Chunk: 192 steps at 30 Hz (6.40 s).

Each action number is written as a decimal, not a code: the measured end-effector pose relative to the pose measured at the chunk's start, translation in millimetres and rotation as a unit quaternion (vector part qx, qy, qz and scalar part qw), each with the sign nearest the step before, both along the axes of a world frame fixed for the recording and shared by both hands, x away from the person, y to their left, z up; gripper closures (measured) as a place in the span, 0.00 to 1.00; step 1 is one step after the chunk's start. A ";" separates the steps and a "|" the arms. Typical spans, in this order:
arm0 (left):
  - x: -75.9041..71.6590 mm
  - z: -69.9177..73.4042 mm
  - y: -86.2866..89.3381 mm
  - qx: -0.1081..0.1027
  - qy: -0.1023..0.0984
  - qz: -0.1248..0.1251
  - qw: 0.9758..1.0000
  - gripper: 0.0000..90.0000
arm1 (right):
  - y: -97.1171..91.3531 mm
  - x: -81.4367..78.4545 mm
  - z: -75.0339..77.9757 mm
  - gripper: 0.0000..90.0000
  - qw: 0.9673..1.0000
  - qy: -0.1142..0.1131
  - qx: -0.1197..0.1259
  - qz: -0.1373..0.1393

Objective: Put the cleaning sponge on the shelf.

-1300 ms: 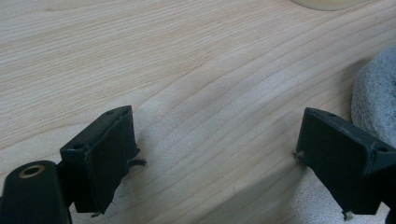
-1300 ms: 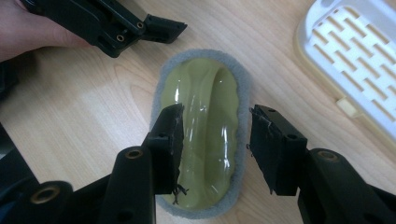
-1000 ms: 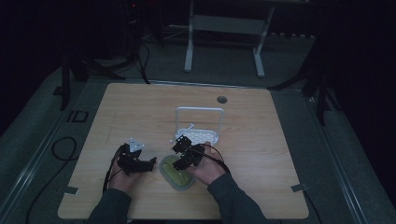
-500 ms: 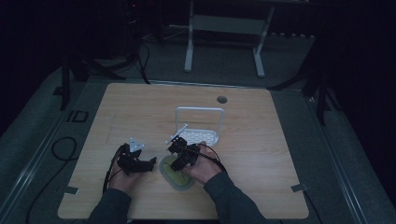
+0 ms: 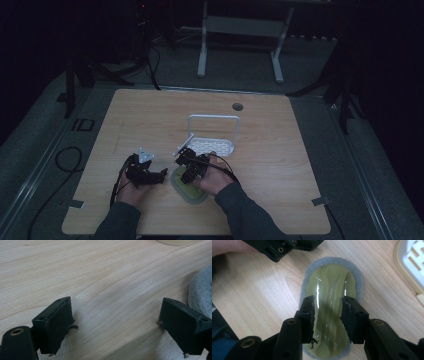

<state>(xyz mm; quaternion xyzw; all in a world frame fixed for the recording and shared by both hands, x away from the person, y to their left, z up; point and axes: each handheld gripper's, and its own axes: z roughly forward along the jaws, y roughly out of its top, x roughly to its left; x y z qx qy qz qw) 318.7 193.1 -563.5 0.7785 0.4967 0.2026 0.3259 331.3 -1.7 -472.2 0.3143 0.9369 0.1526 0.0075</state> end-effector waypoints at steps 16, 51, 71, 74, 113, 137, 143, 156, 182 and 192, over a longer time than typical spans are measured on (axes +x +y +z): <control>0.0 0.0 0.0 0.000 0.000 0.000 1.000 0.13 | 6.4 2.9 -6.7 0.73 0.999 0.013 -0.038 0.019; 0.0 0.1 0.0 0.000 0.000 0.000 1.000 0.13 | -4.8 -0.3 -2.6 0.79 0.986 -0.045 -0.105 0.122; 0.0 -0.1 -0.2 -0.001 0.000 0.001 1.000 0.13 | -22.0 7.5 3.7 0.79 0.972 -0.073 -0.136 0.176; 0.0 0.0 -0.2 -0.001 0.000 0.001 1.000 0.13 | -24.3 8.5 3.6 0.79 0.970 -0.072 -0.136 0.190; 0.0 0.1 -0.2 0.000 0.001 0.001 1.000 0.13 | -56.6 23.9 10.3 0.79 0.935 -0.163 -0.129 0.287; 0.0 0.0 -0.3 0.000 0.000 0.001 1.000 0.13 | -65.3 37.3 16.7 0.80 0.934 -0.186 -0.121 0.279; 0.1 0.0 -0.3 0.000 -0.001 0.001 1.000 0.13 | -65.3 39.6 16.4 0.80 0.933 -0.188 -0.124 0.280; 0.1 0.0 -0.4 -0.001 0.000 0.002 1.000 0.13 | -69.4 48.4 23.2 0.80 0.933 -0.202 -0.115 0.276; 0.1 -0.1 -0.4 0.000 -0.001 0.002 1.000 0.13 | -62.8 60.9 30.1 0.80 0.918 -0.222 -0.122 0.306; 0.0 -0.1 -0.4 0.000 -0.001 0.002 1.000 0.13 | -58.9 66.0 20.5 0.80 0.917 -0.219 -0.131 0.308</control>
